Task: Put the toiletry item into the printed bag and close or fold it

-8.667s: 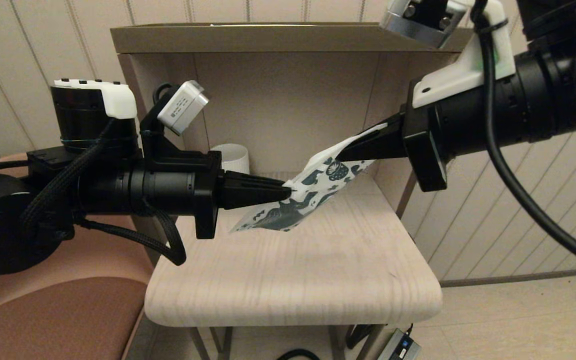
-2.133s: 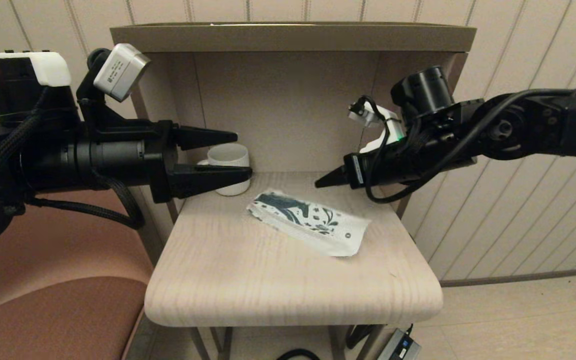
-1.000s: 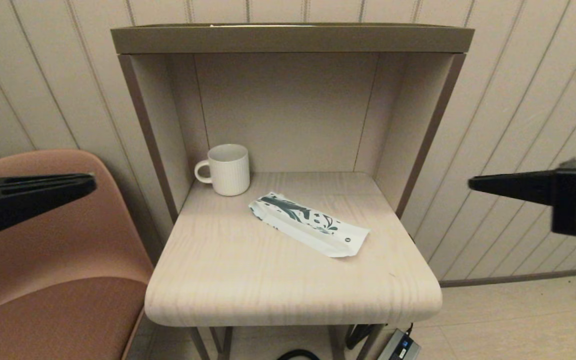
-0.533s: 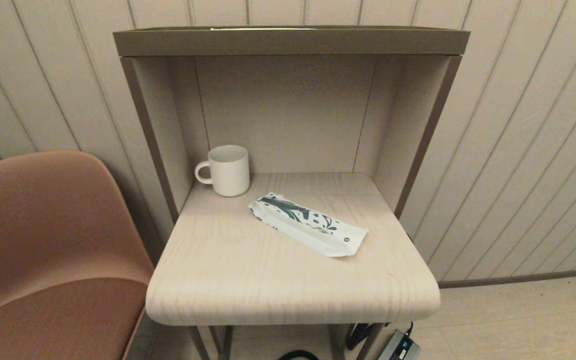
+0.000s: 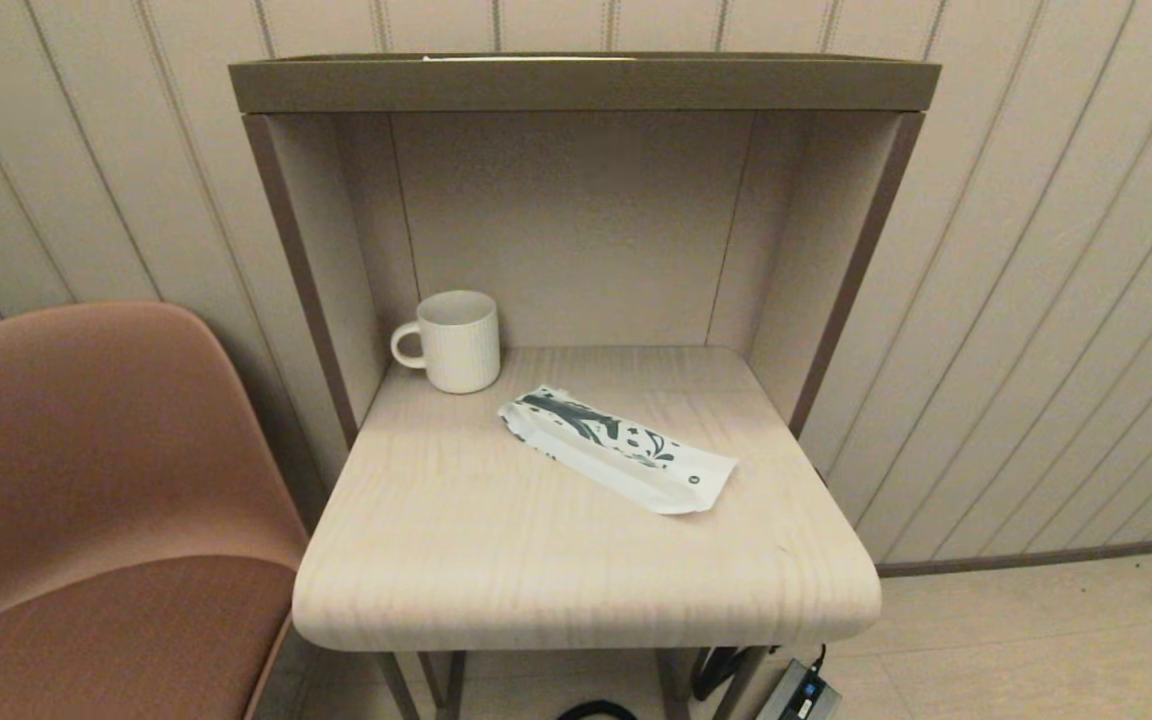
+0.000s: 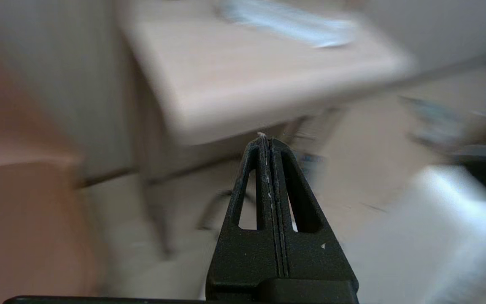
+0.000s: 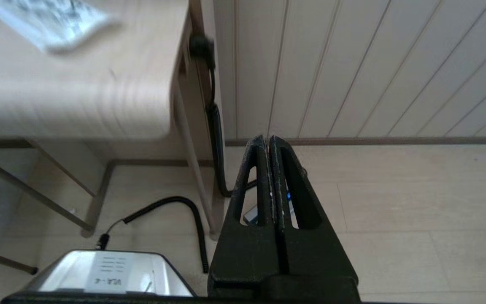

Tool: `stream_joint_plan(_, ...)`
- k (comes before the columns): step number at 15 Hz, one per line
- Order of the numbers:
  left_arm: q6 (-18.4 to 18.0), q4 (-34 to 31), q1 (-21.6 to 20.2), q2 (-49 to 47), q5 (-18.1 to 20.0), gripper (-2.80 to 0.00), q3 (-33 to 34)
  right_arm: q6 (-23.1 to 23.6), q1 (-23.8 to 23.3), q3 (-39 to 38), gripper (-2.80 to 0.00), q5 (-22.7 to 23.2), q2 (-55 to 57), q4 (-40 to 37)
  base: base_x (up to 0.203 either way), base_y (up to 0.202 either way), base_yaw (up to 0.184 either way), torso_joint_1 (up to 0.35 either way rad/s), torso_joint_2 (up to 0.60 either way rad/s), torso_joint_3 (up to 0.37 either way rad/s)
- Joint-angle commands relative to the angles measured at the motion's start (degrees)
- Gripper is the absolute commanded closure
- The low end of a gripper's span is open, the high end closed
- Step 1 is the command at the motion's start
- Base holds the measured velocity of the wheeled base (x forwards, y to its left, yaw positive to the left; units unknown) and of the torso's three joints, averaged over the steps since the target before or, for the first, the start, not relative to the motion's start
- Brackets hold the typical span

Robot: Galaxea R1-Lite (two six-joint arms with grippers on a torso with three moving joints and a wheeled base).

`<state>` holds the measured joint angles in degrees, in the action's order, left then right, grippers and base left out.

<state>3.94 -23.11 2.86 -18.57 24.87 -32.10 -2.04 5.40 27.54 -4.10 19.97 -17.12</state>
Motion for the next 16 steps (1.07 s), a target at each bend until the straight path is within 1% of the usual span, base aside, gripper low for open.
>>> stream_joint_plan(1,-1.31,4.4,-0.96,6.22,-8.64,0.0,7.82,0.19,-0.05,-11.44,0.0,-0.5,-3.69,9.93,0.0,0.0,0.0,0.0,0.0,0.0)
stream_joint_plan(2,-3.14,6.23,-1.71,8.88,-11.88,0.0,10.79,0.34,-0.08,-15.77,0.0,-0.58,-4.02,15.65,0.0,0.0,0.0,0.0,0.0,0.0)
stream_joint_plan(4,-6.34,7.54,-2.3,14.64,-17.39,0.0,15.7,0.92,-0.1,-23.44,0.0,-0.3,-4.32,24.92,0.0,0.0,0.0,0.0,0.0,0.0)
stream_joint_plan(5,-7.32,7.81,-2.41,16.94,-19.82,0.0,17.82,1.21,-0.11,-26.35,0.0,-0.21,-4.39,27.91,0.0,0.0,0.0,0.0,0.0,0.0)
stream_joint_plan(6,-8.0,8.02,-2.47,18.28,-22.31,0.0,20.23,1.81,-0.12,-27.54,0.0,-0.15,-4.45,32.38,0.0,0.0,0.0,0.0,0.0,0.0)
stream_joint_plan(7,-8.21,8.32,-2.5,18.46,-23.8,0.0,22.39,1.84,-0.11,-27.54,0.0,-0.17,-4.43,33.45,0.0,0.0,0.0,0.0,0.0,0.0)
stream_joint_plan(8,-8.19,9.46,-2.51,18.54,-24.98,0.0,24.62,2.12,-0.03,-27.54,0.0,0.04,-4.42,32.96,0.0,0.0,0.0,0.0,0.0,0.0)
stream_joint_plan(9,-8.32,10.89,-2.51,18.56,-25.41,0.0,26.46,2.27,0.06,-27.54,0.0,1.08,-4.42,32.63,0.0,0.0,0.0,0.0,0.0,0.0)
stream_joint_plan(11,-8.28,15.1,-2.54,18.51,-25.18,0.0,29.09,3.37,0.22,-27.54,0.0,5.31,-4.34,31.89,0.0,0.0,0.0,0.0,0.0,0.0)
stream_joint_plan(12,-8.19,15.6,-2.55,18.57,-25.11,0.0,29.46,3.95,0.22,-27.54,0.0,5.84,-4.5,31.53,0.0,0.0,0.0,0.0,0.0,0.0)
stream_joint_plan(14,-8.3,15.64,-2.59,18.57,-25.19,0.0,29.46,4.14,0.74,-27.54,0.0,5.89,-4.59,34.04,0.0,0.0,0.0,0.0,0.0,0.0)
stream_joint_plan(15,-8.35,15.64,-2.51,18.57,-24.92,0.0,29.46,4.38,0.77,-27.54,0.0,6.41,-4.58,33.93,0.0,0.0,0.0,0.0,0.0,0.0)
stream_joint_plan(16,-8.49,15.64,-2.56,18.57,-24.27,0.0,29.46,5.32,1.2,-27.54,0.0,8.82,-4.61,32.85,0.0,0.0,0.0,0.0,0.0,0.0)
